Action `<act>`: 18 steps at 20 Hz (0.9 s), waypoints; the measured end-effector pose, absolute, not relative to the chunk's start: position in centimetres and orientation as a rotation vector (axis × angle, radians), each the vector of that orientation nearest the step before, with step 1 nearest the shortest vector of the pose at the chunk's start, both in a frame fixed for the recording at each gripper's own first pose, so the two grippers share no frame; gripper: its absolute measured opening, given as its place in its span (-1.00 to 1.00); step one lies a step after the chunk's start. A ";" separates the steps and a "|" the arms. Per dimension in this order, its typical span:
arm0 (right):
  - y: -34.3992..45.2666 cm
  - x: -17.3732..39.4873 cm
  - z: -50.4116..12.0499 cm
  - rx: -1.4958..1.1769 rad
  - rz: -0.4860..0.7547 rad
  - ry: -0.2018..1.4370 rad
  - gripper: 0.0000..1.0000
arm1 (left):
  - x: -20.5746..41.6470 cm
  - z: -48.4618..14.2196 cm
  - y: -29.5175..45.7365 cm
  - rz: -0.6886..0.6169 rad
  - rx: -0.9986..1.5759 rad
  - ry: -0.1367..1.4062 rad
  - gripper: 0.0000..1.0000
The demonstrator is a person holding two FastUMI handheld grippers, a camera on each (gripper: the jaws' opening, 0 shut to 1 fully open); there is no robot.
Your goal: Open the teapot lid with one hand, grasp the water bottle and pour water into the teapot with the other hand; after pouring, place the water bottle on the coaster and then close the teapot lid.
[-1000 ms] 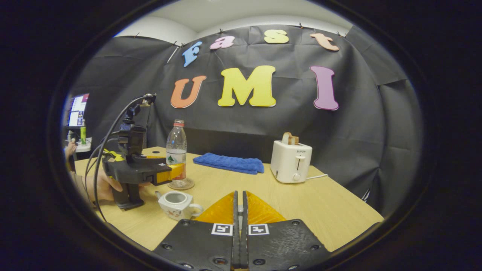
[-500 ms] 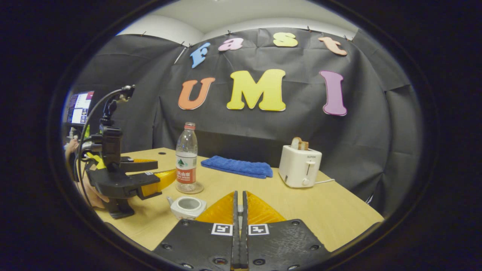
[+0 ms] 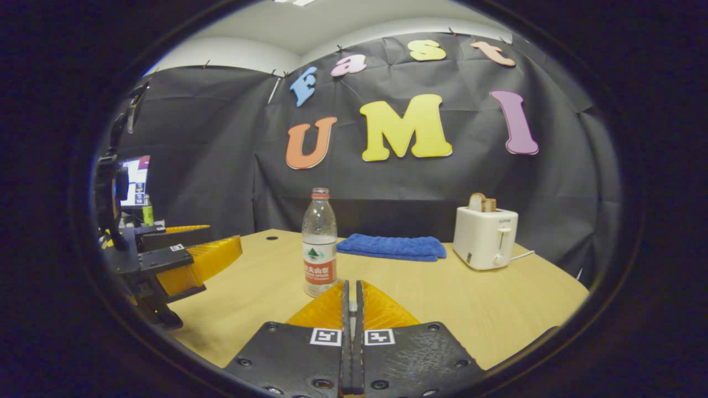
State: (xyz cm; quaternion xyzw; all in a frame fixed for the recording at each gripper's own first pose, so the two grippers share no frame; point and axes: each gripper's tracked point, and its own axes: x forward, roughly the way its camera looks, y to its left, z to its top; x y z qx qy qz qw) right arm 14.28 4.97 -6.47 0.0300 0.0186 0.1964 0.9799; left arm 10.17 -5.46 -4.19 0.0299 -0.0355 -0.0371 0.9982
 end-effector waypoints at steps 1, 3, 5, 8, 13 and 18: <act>5.4 14.2 -6.7 0.071 0.410 0.048 -0.99 | 9.4 -3.9 -4.8 -0.058 0.079 -0.067 0.94; 5.8 14.2 -7.3 0.094 0.422 0.072 -0.99 | 7.9 -3.7 -3.6 -0.035 0.102 -0.049 0.94; 6.0 14.6 -7.5 0.102 0.414 0.088 -0.95 | 6.6 -3.8 -3.1 -0.044 0.085 -0.029 0.94; 6.2 15.8 -7.1 0.122 0.390 0.096 -0.99 | 5.5 -3.7 -2.8 -0.072 0.052 0.020 0.94; 7.0 17.1 -8.1 0.132 0.349 0.142 -0.96 | 4.0 -2.0 -1.0 -0.082 0.054 -0.007 0.94; 6.9 17.8 -9.1 0.097 0.313 0.170 -0.92 | 4.5 -1.7 -0.7 -0.101 0.038 -0.028 0.94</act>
